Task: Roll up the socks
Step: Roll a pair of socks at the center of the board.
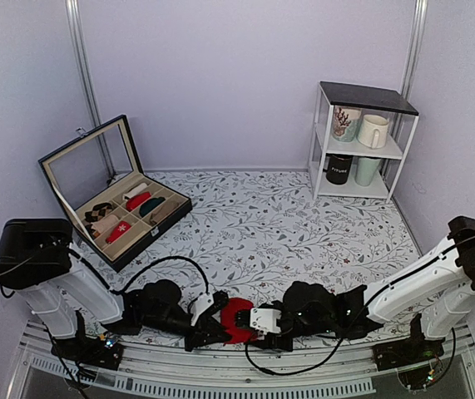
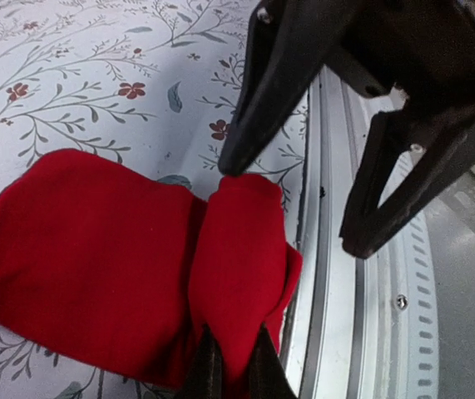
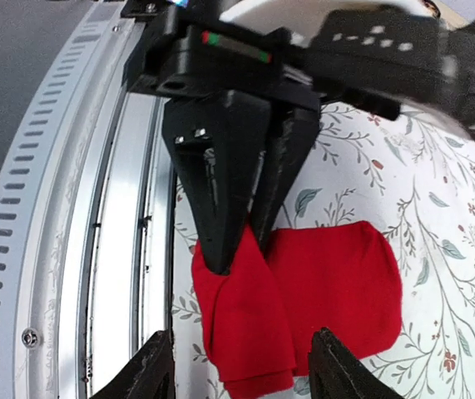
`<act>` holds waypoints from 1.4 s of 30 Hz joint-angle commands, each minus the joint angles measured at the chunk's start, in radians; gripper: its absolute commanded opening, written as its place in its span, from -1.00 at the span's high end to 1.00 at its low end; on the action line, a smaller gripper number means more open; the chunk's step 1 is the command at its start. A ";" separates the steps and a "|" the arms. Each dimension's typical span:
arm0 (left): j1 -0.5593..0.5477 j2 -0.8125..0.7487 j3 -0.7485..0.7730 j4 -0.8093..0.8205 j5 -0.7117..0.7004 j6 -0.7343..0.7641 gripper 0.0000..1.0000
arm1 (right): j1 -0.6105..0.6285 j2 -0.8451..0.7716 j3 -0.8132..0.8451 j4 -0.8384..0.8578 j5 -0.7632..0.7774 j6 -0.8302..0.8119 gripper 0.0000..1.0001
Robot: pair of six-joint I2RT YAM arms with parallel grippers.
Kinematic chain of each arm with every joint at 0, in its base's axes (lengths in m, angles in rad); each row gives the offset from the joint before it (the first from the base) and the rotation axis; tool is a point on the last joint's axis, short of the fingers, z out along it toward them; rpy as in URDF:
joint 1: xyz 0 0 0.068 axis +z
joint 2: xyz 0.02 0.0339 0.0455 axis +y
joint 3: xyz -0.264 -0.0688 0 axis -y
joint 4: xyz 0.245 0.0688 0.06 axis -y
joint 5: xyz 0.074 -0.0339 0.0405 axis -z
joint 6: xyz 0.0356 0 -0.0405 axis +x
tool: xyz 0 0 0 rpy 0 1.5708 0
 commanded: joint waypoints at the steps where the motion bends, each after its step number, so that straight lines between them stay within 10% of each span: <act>1: 0.013 0.062 -0.015 -0.155 0.032 -0.037 1.00 | 0.043 0.076 0.027 0.020 0.077 -0.044 -0.13; 10: 0.026 0.084 -0.009 -0.153 0.052 -0.044 1.00 | 0.073 0.159 0.051 0.011 0.153 -0.011 -0.07; 16: 0.026 0.055 -0.017 -0.140 0.043 -0.037 0.94 | 0.072 0.210 0.074 -0.055 0.152 0.032 0.50; 19: 0.025 -0.016 -0.023 -0.157 -0.012 -0.009 0.40 | 0.072 0.216 0.070 -0.081 0.134 0.069 0.61; 23: 0.000 -0.159 -0.020 -0.223 -0.126 0.100 0.17 | 0.058 0.193 0.062 -0.128 0.046 0.134 0.63; 27: -0.047 -0.268 -0.007 -0.272 -0.225 0.221 -0.97 | -0.006 0.184 0.081 -0.205 -0.127 0.209 0.63; 42: -0.196 -0.414 -0.096 -0.139 -0.668 0.388 -0.99 | -0.161 0.266 0.111 -0.290 -0.395 0.389 0.63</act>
